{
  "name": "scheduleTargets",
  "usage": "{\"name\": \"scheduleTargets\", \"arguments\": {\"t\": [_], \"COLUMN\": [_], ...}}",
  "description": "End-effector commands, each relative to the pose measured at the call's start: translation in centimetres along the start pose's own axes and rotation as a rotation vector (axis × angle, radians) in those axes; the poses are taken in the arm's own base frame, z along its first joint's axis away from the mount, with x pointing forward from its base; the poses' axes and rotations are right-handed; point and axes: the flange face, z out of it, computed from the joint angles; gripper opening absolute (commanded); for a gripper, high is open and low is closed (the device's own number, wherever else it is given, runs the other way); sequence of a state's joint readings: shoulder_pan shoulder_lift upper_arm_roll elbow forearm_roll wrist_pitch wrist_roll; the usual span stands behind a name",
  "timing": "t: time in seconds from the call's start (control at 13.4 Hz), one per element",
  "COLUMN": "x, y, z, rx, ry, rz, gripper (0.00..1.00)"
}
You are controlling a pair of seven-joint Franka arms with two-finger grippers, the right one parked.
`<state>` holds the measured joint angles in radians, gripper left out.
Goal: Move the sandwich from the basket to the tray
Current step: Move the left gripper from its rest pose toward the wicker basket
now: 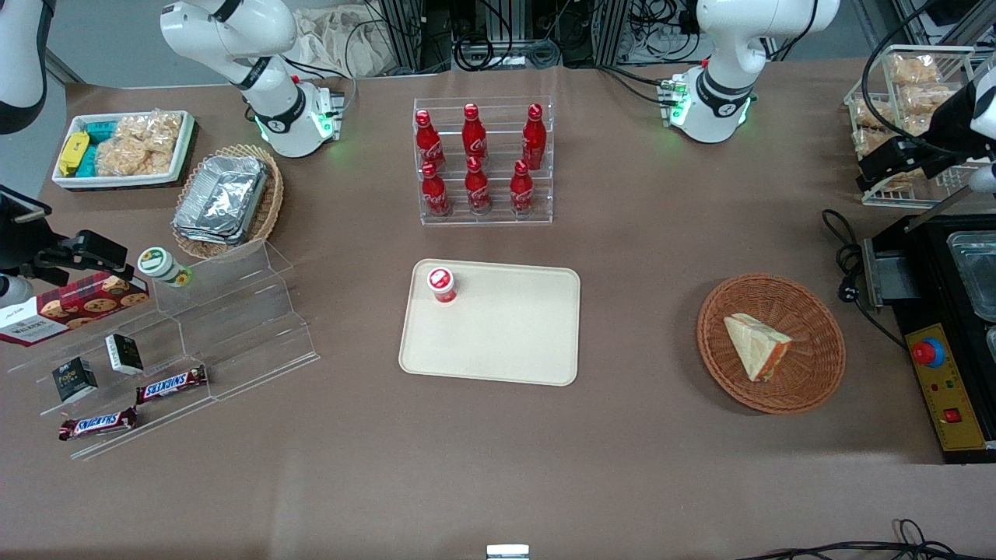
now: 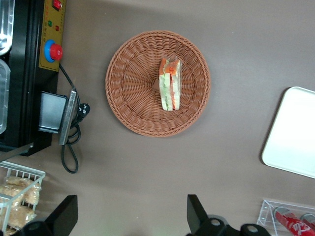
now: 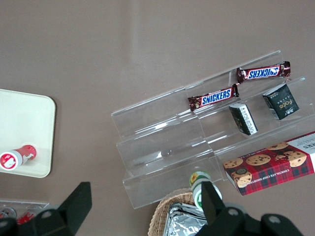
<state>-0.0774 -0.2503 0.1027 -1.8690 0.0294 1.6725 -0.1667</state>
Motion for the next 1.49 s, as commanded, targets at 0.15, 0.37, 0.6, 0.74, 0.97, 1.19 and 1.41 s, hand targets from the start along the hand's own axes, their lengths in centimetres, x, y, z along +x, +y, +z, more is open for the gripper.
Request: {"name": "scheduleTargets", "arguments": {"t": [0.15,0.37,0.6,0.74,0.97,1.19,1.41], "x": [0.1,0.6,2.1,3.9,6.8,8.9,10.6], "y": [0.6,1.2,0.8,1.1,2.3,2.6,3.0], "z": [-0.3,0.2,1.6,4.7,11.1,16.8,22.6], "rx": [0.023,0.015,0.009,0.018,-0.018,-0.029,-0.015], "ry": [0.013,0.015,0.005,-0.029,-0.084,-0.118,-0.118], "rz": [0.03,0.034,0.003,0.003,-0.013,-0.033,-0.036], "gripper": [1.0,1.0,1.0,1.0,1.0,1.0,1.0]}}
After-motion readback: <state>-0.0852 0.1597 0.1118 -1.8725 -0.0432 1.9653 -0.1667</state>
